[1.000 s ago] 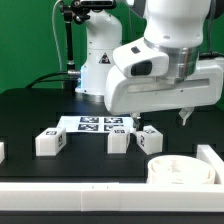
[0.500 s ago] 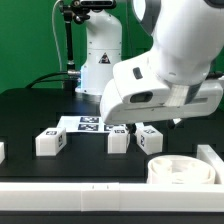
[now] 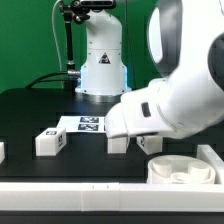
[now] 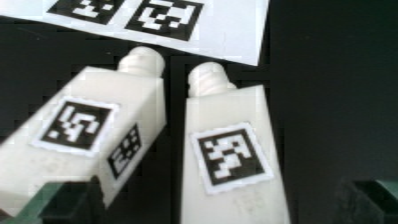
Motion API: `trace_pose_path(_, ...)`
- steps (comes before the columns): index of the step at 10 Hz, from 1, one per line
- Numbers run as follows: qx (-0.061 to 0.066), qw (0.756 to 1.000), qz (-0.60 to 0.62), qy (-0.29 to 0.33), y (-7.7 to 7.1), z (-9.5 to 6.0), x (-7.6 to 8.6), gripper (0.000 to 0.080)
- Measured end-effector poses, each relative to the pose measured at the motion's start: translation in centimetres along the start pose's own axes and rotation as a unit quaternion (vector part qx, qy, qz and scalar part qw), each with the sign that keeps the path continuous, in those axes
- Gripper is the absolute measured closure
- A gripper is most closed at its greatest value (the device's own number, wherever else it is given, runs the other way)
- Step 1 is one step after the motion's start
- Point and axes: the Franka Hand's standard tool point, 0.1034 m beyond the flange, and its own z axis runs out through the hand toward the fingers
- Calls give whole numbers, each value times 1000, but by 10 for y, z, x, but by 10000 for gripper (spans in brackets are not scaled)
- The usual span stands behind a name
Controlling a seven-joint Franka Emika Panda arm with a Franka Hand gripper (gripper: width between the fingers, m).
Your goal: Assemble stool
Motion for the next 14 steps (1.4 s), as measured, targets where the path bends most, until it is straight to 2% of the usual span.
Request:
trace_pose_path(4,-3,1000,-4,4,-4,9,12,150)
trace_pose_path(7,-3,1000,-4,4,-3,22,16,150)
trace_pose_path(9,-2,1000,-4,7,-2,24,18,150)
trace_pose_path(11,-3,1000,-4,7,-3,24,18,407)
trace_pose_path(12,-3,1000,-4,7,-3,24,18,407)
trace_pose_path(13,-2,1000,-6,7,-3,24,18,475)
trace_pose_path(14,-1,1000,-10,8,-2,23,18,474)
